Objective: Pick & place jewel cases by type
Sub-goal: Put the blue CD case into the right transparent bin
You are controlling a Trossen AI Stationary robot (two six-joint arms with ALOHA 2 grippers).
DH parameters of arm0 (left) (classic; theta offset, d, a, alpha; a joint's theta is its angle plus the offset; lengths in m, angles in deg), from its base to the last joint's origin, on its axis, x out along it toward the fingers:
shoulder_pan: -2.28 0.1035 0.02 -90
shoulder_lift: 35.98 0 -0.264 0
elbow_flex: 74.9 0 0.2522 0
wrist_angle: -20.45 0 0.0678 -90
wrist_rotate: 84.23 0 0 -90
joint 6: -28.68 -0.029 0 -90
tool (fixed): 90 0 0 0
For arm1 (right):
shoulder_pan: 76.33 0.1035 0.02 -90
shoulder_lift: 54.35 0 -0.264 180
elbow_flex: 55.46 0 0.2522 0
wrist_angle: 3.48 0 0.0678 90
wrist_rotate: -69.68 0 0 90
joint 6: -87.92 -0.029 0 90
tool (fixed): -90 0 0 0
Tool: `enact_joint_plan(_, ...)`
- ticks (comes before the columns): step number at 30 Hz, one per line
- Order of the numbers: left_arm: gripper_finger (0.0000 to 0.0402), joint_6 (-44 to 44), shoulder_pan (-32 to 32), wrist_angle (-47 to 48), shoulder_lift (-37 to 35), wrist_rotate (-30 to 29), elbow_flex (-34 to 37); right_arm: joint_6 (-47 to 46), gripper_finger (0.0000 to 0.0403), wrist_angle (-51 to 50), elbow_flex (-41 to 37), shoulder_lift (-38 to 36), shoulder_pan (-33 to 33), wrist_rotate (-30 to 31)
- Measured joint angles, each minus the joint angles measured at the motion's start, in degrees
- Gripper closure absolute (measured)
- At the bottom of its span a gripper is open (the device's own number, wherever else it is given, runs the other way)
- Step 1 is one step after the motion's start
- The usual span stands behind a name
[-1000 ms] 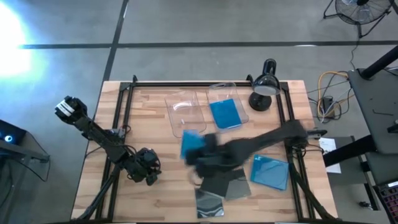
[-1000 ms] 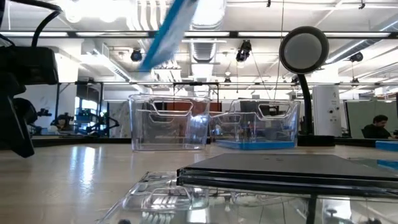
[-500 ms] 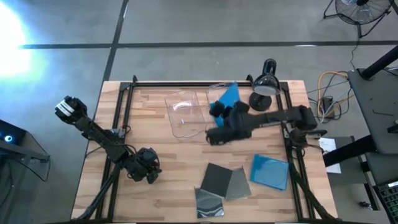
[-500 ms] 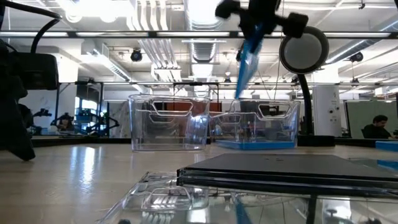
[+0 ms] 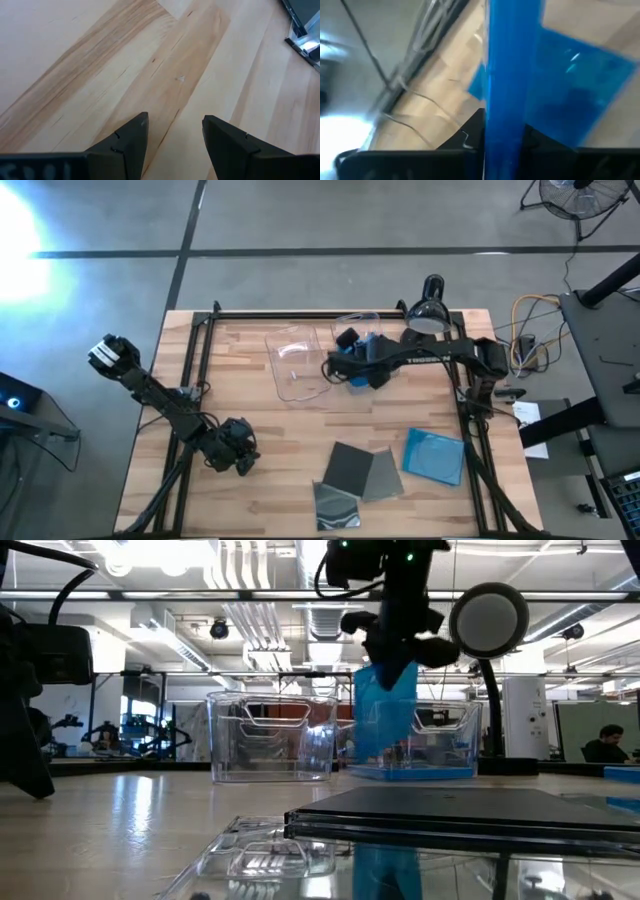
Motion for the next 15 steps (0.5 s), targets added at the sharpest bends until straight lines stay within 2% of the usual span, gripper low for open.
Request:
enact_joint_plan(2, 0.0232, 0.19, 0.00, -0.02, 0.00, 0.02, 0.01, 0.05, 0.0348, 1.19, -0.47, 0.00, -1.52, -0.48)
enact_joint_plan(9, 0.0232, -0.07, -0.02, -0.08, 0.00, 1.10, -0.04, 2.64, 0.0312, -4.04, -0.79, 0.02, -4.78, -2.40)
enact_joint_plan(12, 0.0232, -0.72, -0.02, -0.10, 0.00, 1.24, -0.04, 9.05, 0.0301, -2.05, -0.78, 0.03, -4.76, -3.15)
enact_joint_plan(15, 0.0232, -2.26, -0.04, -0.10, 0.00, 1.44, -0.07, 19.93, 0.0292, -2.22, -0.73, 0.20, -4.82, -9.61)
